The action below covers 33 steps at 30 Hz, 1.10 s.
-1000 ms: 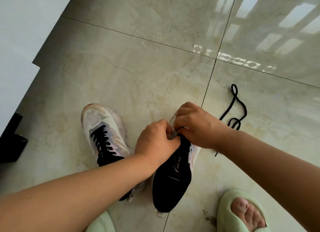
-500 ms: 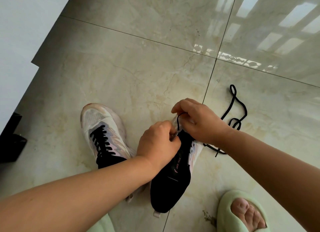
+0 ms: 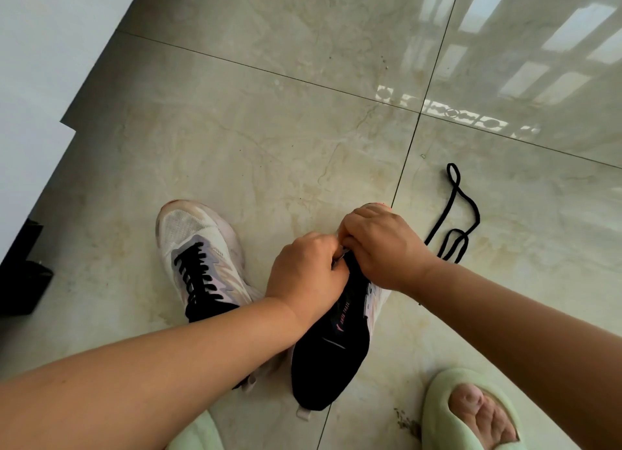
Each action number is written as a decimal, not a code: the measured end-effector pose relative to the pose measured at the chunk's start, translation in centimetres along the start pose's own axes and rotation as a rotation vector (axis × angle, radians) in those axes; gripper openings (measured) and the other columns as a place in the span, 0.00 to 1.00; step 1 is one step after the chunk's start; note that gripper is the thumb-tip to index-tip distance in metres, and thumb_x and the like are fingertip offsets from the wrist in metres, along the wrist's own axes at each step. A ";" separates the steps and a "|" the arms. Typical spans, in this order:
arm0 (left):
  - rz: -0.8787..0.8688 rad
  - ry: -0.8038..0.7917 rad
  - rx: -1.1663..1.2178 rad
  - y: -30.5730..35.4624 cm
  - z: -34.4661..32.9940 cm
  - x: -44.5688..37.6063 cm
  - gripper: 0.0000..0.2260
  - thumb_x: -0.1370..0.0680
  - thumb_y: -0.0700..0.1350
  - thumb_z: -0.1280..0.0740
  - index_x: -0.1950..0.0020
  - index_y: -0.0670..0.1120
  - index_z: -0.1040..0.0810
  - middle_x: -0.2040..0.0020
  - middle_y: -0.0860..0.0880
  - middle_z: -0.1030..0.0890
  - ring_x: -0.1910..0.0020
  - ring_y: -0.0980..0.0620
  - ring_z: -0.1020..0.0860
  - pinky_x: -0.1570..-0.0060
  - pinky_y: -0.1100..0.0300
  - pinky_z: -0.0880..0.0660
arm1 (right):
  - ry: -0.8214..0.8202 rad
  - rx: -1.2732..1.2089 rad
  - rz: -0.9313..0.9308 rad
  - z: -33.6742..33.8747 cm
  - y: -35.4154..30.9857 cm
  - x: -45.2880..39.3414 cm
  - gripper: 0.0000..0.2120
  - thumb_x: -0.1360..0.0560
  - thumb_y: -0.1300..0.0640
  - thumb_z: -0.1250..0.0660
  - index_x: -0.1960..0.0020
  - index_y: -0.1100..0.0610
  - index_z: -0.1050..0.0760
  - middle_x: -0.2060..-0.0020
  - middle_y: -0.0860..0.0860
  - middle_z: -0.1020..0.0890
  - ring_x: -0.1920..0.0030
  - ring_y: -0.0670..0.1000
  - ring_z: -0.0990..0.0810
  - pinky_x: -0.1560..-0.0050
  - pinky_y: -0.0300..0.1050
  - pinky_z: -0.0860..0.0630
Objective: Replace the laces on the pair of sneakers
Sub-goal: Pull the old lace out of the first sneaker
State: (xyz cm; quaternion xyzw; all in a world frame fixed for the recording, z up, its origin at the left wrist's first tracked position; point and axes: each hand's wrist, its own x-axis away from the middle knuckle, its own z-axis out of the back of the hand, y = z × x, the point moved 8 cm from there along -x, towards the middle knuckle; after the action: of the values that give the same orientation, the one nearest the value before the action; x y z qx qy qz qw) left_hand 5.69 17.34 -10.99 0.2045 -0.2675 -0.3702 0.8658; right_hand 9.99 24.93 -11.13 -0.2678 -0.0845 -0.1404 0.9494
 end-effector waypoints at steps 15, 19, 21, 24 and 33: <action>-0.007 -0.032 -0.001 -0.3 -0.9 1.1 0.04 0.28 0.44 0.34 0.62 0.46 0.27 0.63 0.50 0.24 0.64 0.48 0.25 0.63 0.54 0.27 | 0.297 -0.373 -0.121 2.5 2.4 2.7 0.13 0.28 0.66 0.33 0.45 0.58 0.20 0.50 0.51 0.22 0.48 0.49 0.27 0.46 0.35 0.32; 0.047 0.013 0.002 -1.7 0.5 0.7 0.04 0.29 0.43 0.32 0.62 0.47 0.26 0.63 0.52 0.24 0.64 0.50 0.24 0.64 0.56 0.27 | 0.359 -0.318 -0.161 3.3 3.9 4.8 0.05 0.31 0.64 0.28 0.57 0.57 0.20 0.58 0.49 0.25 0.54 0.52 0.28 0.53 0.34 0.33; 0.071 0.034 0.008 -2.2 1.1 0.5 0.03 0.30 0.43 0.32 0.61 0.47 0.25 0.63 0.52 0.23 0.64 0.50 0.23 0.62 0.55 0.26 | 0.328 -0.300 -0.161 2.7 3.8 5.2 0.05 0.32 0.64 0.27 0.59 0.56 0.20 0.61 0.49 0.24 0.56 0.53 0.27 0.56 0.38 0.30; 0.084 0.055 -0.011 -2.3 1.5 0.4 0.04 0.30 0.45 0.31 0.60 0.50 0.25 0.62 0.55 0.23 0.63 0.52 0.24 0.63 0.58 0.28 | 0.256 -0.281 -0.187 1.6 3.6 5.1 0.08 0.29 0.60 0.30 0.50 0.55 0.20 0.58 0.45 0.25 0.53 0.50 0.28 0.51 0.43 0.32; -0.021 0.018 -0.066 -0.7 1.0 0.1 0.09 0.28 0.45 0.34 0.49 0.54 0.24 0.54 0.57 0.29 0.61 0.53 0.27 0.64 0.61 0.34 | 0.206 -0.326 -0.116 2.0 2.2 4.5 0.10 0.34 0.53 0.39 0.58 0.53 0.21 0.58 0.44 0.26 0.54 0.48 0.32 0.50 0.42 0.39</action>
State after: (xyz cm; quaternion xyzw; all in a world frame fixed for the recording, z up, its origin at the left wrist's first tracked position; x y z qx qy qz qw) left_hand 4.72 16.66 -10.54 0.1819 -0.2452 -0.3859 0.8706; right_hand 14.73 26.83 -9.48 -0.3967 0.0217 -0.2335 0.8875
